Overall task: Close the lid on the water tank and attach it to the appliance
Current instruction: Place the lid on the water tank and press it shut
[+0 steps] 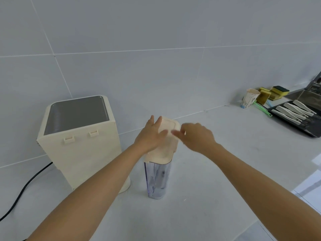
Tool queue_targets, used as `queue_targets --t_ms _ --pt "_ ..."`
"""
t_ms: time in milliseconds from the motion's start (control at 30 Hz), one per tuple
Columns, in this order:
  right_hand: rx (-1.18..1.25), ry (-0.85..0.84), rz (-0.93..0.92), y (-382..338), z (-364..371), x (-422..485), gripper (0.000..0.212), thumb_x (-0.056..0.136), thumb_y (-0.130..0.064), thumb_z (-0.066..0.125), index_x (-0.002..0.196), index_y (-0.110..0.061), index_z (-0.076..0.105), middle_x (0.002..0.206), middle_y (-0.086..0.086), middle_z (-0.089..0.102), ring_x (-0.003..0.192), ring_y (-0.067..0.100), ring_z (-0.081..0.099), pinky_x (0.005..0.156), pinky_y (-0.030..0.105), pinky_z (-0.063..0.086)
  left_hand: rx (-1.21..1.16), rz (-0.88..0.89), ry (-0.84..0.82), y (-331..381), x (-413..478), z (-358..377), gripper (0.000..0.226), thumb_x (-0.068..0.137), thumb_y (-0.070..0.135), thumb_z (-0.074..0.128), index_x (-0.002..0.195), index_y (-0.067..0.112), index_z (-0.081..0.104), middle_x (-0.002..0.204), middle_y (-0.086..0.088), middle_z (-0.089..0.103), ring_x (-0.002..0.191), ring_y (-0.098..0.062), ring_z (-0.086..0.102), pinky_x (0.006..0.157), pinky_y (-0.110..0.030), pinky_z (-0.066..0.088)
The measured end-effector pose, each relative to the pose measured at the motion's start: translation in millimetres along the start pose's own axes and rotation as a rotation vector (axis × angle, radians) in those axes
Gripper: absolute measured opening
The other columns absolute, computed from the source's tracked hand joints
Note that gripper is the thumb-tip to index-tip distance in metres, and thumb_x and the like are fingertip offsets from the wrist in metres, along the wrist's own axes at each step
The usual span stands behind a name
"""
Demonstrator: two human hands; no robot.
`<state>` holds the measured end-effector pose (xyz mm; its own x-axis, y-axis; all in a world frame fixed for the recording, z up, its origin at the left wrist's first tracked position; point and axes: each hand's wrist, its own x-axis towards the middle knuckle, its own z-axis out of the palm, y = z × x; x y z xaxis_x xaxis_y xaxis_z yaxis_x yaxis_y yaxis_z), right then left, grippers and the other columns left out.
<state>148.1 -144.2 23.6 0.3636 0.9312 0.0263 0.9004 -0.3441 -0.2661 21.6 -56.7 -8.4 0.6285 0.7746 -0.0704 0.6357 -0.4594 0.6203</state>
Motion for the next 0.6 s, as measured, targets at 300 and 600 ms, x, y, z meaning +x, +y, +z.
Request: queue_targets --t_ms 300,600 --pt "0.22 -0.263 -0.201 -3 13 68 0.049 0.092 -0.042 0.039 0.136 -0.022 0.037 0.148 0.007 0.036 0.135 0.024 0.033 0.109 0.036 0.027 0.367 0.214 0.15 18 -60 40 0.071 0.086 0.047 0.041 0.141 0.014 0.011 0.155 -0.008 0.011 0.141 -0.025 0.013 0.114 -0.039 0.015" --pt "0.087 -0.279 -0.205 -18 31 80 0.04 0.088 -0.048 0.042 0.12 -0.027 0.052 0.141 0.003 0.039 0.129 0.028 0.037 0.106 0.046 0.033 0.493 0.18 0.149 7 -55 57 0.063 0.092 0.034 0.033 0.141 0.004 0.007 0.153 -0.016 0.017 0.141 -0.026 0.014 0.116 -0.037 0.008"
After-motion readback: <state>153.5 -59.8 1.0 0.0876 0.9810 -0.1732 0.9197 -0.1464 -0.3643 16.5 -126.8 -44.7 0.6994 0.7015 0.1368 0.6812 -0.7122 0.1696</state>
